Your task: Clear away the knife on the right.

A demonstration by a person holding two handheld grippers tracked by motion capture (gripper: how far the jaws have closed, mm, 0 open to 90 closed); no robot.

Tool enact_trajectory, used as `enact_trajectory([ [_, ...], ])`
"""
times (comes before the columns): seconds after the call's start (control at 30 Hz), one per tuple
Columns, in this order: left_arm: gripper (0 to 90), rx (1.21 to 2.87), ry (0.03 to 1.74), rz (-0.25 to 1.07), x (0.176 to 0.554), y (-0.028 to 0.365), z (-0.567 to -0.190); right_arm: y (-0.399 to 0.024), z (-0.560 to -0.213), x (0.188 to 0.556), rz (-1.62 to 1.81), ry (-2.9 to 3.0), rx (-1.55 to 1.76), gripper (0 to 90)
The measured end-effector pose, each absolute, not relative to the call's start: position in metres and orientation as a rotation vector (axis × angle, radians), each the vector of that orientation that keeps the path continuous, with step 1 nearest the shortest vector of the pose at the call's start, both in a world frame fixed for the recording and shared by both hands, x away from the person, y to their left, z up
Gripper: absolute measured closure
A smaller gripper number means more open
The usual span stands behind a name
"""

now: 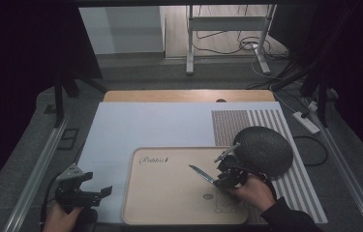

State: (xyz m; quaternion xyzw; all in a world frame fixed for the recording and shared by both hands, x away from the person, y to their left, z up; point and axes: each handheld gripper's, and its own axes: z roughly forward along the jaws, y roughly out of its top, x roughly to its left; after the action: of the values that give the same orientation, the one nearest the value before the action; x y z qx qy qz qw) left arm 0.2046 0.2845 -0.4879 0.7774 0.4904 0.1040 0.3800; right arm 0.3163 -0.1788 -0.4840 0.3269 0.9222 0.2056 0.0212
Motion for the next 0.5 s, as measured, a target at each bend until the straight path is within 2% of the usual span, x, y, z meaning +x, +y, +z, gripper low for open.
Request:
enact_trajectory([
  [0.03, 2.4, 1.985, 1.252, 0.267, 0.205, 0.284, -0.488, -0.178, -0.481, 0.316, 0.645, 2.863, 0.986, 68.7],
  [0.13, 2.4, 1.986, 1.251, 0.269, 0.205, 0.284, -0.488, -0.17, -0.476, 0.314, 0.663, 2.893, 0.876, 89.3],
  [0.33, 2.4, 1.987, 1.251, 0.269, 0.205, 0.284, -0.488, -0.146, -0.488, 0.314, 0.599, 2.976, 0.715, 89.4],
  [0.5, 2.4, 1.987, 1.25, 0.27, 0.204, 0.284, -0.488, -0.146, -0.499, 0.319, 0.596, 3.001, 0.741, 89.3],
])
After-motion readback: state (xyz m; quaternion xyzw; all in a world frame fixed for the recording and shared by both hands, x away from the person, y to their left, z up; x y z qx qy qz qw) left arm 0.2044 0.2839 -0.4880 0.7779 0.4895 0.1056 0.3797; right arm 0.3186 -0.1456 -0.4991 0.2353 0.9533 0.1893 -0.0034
